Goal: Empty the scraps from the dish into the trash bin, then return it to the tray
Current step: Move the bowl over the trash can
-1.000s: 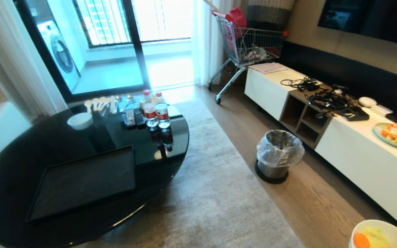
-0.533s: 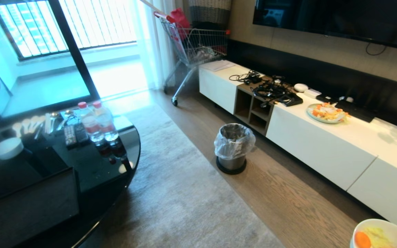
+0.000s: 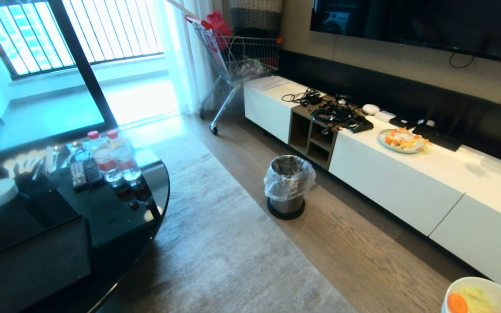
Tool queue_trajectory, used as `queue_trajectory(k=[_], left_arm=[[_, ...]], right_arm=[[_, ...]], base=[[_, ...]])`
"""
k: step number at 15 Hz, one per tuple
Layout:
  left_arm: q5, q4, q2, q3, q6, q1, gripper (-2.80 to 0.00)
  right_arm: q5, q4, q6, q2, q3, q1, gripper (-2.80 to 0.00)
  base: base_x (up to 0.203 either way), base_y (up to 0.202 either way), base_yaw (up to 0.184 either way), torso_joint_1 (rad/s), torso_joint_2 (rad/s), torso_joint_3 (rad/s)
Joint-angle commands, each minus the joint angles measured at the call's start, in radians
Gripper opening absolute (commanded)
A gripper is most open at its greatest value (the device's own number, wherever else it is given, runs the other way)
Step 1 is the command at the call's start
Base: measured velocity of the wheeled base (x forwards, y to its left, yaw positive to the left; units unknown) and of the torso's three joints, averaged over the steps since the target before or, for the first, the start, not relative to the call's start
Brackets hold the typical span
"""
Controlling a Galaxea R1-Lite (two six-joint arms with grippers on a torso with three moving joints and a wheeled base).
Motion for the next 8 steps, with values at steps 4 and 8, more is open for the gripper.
queue_trajectory(k=[4, 8], left_arm=[[0.001, -0.001, 0.000, 0.000, -0.001, 0.000, -2.80], [0.001, -0.001, 0.000, 0.000, -0.001, 0.000, -2.80]], right_arm=[[0.000, 0.003, 0.004, 0.002, 0.002, 0.002, -2.80], [0.000, -0.002, 0.004, 0.002, 0.008, 0.002, -2.80]], base=[[0.000, 0.000, 0.000, 0.000, 0.00, 0.000], [0.000, 0.000, 0.000, 0.000, 0.00, 0.000]])
